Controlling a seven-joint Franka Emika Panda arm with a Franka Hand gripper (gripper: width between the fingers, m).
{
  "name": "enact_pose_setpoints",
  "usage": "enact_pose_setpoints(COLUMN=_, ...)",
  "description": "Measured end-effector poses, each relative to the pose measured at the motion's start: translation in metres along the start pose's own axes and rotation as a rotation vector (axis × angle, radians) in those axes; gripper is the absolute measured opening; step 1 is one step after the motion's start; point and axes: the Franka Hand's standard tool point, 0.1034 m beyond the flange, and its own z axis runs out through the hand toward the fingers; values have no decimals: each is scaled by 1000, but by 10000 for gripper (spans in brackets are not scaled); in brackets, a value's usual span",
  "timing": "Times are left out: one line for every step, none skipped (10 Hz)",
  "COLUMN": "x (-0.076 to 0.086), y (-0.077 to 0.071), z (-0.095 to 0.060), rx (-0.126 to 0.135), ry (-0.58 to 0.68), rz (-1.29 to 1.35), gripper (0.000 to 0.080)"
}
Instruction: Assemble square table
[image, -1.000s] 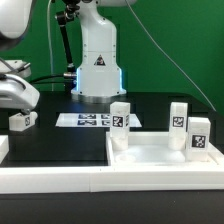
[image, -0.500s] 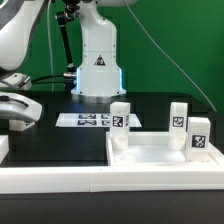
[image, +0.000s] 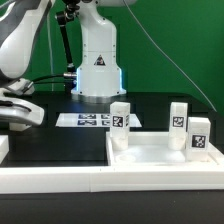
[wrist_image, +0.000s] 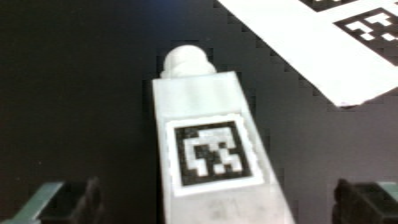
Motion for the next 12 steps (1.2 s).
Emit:
enact_pose_setpoints(x=1, y=-2, z=2, rx=-7, ry=5, rz=-1, gripper=649)
enact_pose_setpoints(x=1, y=-5, z=3, rx=-14, ry=6, rz=-4, gripper=596)
enact_pose_setpoints(x=1, y=-7, z=4, rx=-18, ry=6, rz=-7, gripper=457)
enact_pose_setpoints(x=1, y=-8, z=4, rx=-20, ry=6, rz=-6, gripper=322)
enact_pose_setpoints(x=1, y=-9, z=3, rx=-22, ry=6, rz=-6, gripper=322)
enact_pose_setpoints(x=1, y=-10, z=3, rx=-23, ry=6, rz=-7, gripper=287)
enact_pose_setpoints(x=2, y=-10, z=2, rx=-23, ry=8, rz=-7, gripper=287)
enact_pose_setpoints(x=2, y=-11, z=0, rx=-26, ry=10, rz=-10, gripper=287)
enact_pose_setpoints(x=-1, y=-16, z=-6, rx=-36, ry=13, rz=-13, gripper=287)
enact_pose_setpoints(x=-9, y=-28, z=-18, rx=-43, ry=17, rz=-19, gripper=287)
enact_pose_setpoints(x=-18, y=-41, z=-29, rx=-43, ry=27, rz=-21, gripper=287)
enact_pose_setpoints(x=-25, y=-51, z=-40, rx=-42, ry=37, rz=-12, gripper=288)
